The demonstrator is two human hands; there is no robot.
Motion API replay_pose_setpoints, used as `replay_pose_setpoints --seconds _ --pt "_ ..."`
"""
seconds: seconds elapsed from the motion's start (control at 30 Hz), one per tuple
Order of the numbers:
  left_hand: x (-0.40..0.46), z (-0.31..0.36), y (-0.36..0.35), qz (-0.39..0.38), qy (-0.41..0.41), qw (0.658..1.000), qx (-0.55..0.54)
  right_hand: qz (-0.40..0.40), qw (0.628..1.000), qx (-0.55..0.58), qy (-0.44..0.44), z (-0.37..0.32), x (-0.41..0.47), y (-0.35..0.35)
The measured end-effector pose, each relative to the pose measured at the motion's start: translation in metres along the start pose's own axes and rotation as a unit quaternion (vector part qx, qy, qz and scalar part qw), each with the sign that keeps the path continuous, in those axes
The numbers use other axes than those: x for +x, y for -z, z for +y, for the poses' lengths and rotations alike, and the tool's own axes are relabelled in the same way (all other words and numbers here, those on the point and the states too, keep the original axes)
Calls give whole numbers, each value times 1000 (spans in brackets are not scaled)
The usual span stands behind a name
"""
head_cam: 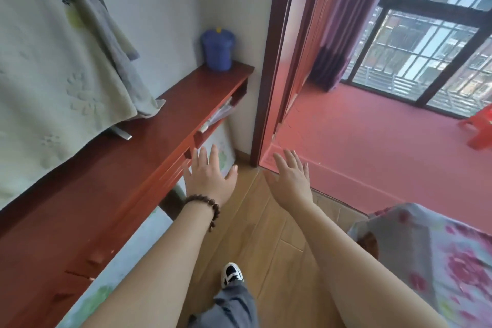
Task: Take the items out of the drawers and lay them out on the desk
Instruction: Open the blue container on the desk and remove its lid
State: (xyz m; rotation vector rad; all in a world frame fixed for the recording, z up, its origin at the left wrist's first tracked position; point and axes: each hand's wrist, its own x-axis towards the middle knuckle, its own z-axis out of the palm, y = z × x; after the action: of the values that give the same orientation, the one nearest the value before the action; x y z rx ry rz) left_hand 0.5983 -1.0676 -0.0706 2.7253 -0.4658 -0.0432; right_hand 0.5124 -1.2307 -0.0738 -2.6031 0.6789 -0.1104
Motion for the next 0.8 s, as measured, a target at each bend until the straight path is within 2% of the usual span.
replay_pose_setpoints --seconds 0.17,0.43,0.7,0.8 --pt "132 16 9 24 14 1000 -9 8 1000 1 26 -18 145 20" --pt "277 35 7 61 59 995 -46 8 998 16 60 -31 297 31" --pt "410 47 -10 116 112 985 -58 1 988 47 148 -42 472 24" --pt "457 55 -13 133 146 979 -58 -27 980 39 193 -49 535 23"
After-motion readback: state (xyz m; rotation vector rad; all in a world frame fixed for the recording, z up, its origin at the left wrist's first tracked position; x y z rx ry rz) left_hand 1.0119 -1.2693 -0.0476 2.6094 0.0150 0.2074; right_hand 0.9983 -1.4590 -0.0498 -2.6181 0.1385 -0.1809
